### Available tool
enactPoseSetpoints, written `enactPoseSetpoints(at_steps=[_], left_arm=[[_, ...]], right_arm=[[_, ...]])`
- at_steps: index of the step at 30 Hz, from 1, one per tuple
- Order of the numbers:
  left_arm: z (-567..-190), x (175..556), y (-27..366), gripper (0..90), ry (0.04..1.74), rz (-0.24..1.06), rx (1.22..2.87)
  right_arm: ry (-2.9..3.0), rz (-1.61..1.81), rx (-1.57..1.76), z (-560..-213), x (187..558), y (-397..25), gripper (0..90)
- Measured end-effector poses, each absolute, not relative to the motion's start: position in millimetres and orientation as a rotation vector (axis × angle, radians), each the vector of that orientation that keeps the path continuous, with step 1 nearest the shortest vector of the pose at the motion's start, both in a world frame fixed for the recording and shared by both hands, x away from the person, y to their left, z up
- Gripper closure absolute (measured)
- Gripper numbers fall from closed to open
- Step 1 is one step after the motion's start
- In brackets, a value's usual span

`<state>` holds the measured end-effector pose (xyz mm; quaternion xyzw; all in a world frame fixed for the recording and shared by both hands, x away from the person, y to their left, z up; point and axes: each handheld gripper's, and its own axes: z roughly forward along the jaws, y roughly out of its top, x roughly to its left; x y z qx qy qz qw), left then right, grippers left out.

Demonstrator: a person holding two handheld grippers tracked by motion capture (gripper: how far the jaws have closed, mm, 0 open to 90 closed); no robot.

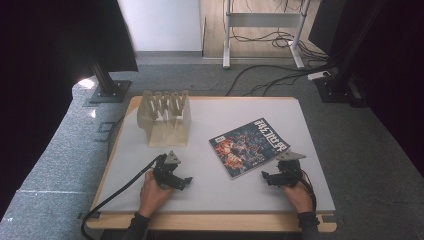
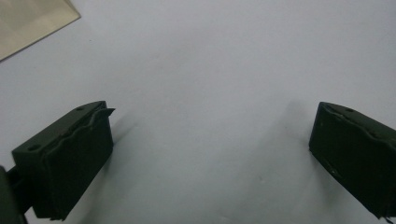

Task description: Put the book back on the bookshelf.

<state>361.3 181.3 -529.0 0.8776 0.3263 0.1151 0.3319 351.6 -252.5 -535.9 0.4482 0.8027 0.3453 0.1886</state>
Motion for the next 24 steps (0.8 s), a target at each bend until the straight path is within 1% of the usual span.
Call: enactPoseSetpoints(at_steps=[14,15,20,24], left_arm=[[-528.0,362.1,180.9,0.0,0.881,0.286,2.269],[-527.4,363.3,180.5,0.0,0.863,0.249,2.255],[-524.2,365.9,177.1,0.0,0.829,0.235,2.278],[-510.5,373.4,170.6,0.0,0.807,0.208,2.25]], right_arm=[[2.246,0.968,1.278,-535.7,351.4,-251.4,5.1],[2.239,0.964,1.288,-535.6,351.6,-250.0,4.6],[2.253,0.956,1.288,-534.5,352.8,-249.7,4.2],[2.28,0.954,1.265,-530.0,352.8,-249.7,4.5]])
